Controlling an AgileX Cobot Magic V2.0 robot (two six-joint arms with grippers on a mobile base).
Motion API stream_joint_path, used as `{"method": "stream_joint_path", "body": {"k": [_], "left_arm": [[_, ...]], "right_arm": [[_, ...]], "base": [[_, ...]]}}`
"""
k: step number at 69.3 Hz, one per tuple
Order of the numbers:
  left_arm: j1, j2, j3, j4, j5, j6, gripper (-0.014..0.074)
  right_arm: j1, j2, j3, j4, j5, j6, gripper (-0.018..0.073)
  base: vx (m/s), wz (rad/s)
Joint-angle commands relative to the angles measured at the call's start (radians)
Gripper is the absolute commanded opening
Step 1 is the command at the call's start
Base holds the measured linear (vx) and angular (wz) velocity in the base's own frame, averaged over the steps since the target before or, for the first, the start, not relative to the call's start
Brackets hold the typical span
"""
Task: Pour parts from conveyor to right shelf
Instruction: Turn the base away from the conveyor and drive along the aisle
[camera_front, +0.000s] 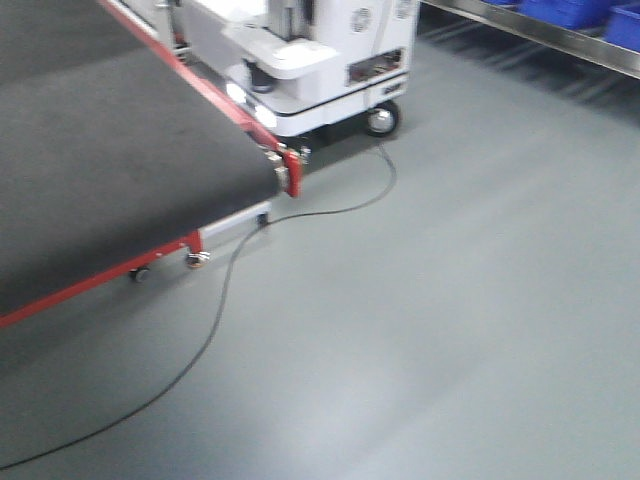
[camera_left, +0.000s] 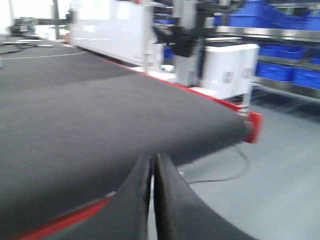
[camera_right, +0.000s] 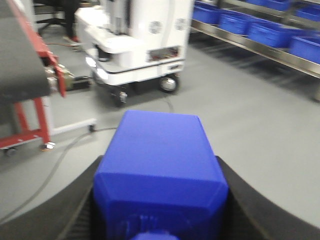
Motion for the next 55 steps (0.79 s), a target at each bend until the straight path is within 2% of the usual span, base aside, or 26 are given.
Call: {"method": "stream_joint_path", "body": {"k": [1, 37, 55], "left_arm": [[-0.005, -0.013, -0.02, -0.007, -0.079, -0.008, -0.0006], [-0.005, -0.013, -0.02, -0.007, -0.079, -0.008, -0.0006], [-0.005, -0.013, -0.02, -0.007, -0.079, -0.008, -0.0006]], "right_arm": [[-0.001, 0.012, -0.029, -0.004, -0.082, -0.002, -0.0005], [-0.001, 0.012, -0.029, -0.004, -0.083, -0.002, -0.0005], [-0.001, 0.012, -0.029, -0.004, -0.082, -0.002, -0.0005]], "base": [[-0.5, -0.64], [-0.47, -0.56], [-0.41, -0.76]]}}
